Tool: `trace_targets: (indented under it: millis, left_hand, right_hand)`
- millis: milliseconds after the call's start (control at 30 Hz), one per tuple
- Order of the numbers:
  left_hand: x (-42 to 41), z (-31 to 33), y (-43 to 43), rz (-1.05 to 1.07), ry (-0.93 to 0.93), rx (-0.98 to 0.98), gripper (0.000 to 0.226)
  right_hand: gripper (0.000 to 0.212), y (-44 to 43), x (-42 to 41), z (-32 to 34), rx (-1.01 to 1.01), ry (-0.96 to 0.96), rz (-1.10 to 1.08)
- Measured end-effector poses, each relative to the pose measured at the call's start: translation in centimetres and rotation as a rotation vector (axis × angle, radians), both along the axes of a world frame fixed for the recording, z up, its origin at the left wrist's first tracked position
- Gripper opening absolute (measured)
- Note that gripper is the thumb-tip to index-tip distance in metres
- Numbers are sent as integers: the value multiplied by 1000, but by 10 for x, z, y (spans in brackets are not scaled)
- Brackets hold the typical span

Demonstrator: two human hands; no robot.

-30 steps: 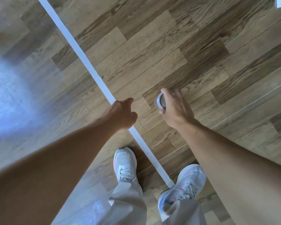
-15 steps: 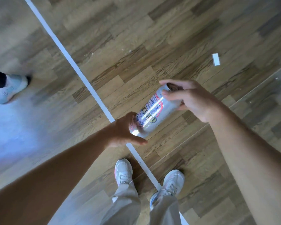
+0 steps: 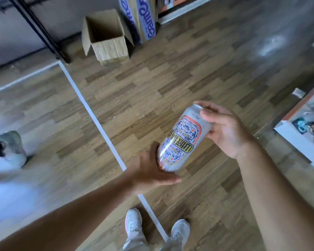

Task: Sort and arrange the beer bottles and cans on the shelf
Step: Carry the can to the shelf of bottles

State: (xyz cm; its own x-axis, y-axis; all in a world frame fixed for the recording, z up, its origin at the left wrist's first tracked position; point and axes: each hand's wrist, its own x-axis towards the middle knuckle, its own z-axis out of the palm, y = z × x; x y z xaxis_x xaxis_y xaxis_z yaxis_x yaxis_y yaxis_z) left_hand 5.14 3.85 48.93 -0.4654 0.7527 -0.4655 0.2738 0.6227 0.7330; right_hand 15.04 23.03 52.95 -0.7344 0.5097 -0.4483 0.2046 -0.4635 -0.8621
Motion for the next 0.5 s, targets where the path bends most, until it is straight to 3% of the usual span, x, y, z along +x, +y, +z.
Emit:
trace_targets:
  millis: [167, 267, 333, 400, 500]
  left_hand:
    - [13, 76, 10, 76, 71, 108, 68]
    - [24, 122, 14, 44, -3, 131, 70]
    - [33, 149, 19, -66, -180, 178, 67]
    - [42, 171, 24, -151, -481, 299, 57]
    - [51, 198, 36, -199, -873, 402, 48]
  right_hand:
    - [35, 6, 10, 79, 25, 133, -40]
    - [42, 4, 26, 116, -9, 225, -64]
    - [41, 4, 38, 136, -130, 300, -71]
    - [38, 9, 47, 157, -248, 353, -88]
    - [51, 18, 49, 184, -260, 392, -87]
